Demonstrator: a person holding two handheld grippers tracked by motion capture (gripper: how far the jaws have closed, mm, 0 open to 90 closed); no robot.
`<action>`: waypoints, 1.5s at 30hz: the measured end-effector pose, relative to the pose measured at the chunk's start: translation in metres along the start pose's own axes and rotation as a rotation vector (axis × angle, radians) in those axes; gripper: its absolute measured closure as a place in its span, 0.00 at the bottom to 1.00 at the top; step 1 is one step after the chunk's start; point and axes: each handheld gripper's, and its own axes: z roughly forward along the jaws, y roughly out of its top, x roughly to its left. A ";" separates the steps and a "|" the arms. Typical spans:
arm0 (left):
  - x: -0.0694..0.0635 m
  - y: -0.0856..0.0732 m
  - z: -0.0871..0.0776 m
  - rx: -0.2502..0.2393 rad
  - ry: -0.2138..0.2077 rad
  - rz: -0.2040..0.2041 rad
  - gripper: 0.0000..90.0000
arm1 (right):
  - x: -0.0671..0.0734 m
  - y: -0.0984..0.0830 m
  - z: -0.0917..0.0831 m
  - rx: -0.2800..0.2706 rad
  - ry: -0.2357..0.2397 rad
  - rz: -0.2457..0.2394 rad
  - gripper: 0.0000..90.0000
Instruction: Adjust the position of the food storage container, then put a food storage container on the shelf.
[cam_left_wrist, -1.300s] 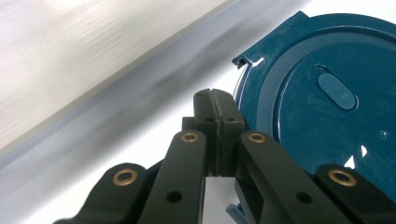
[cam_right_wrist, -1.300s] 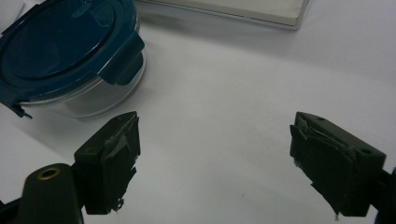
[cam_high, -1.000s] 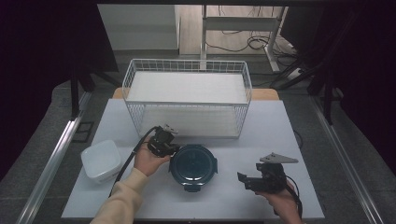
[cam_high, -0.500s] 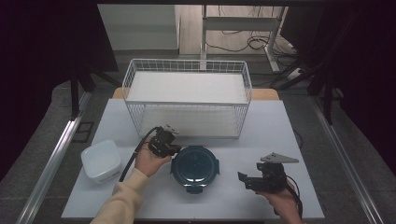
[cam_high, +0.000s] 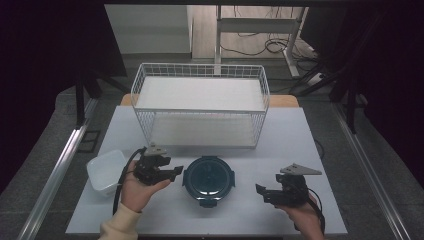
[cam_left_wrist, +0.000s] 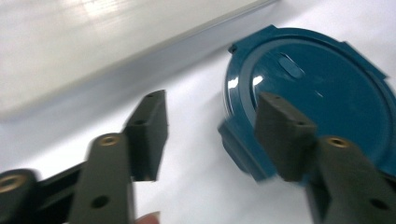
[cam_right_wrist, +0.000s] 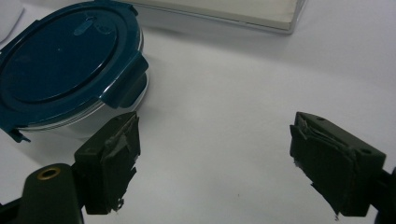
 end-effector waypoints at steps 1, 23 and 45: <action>0.004 -0.006 -0.006 -0.003 -0.009 -0.022 0.38 | 0.002 0.000 0.001 0.004 0.003 -0.003 0.18; 0.011 -0.029 -0.003 0.014 -0.130 -0.104 0.24 | 0.004 0.001 0.005 -0.025 0.012 -0.041 0.18; 0.014 -0.007 0.008 0.031 -0.197 -0.237 0.16 | 0.014 0.020 0.007 -0.023 0.126 0.007 0.17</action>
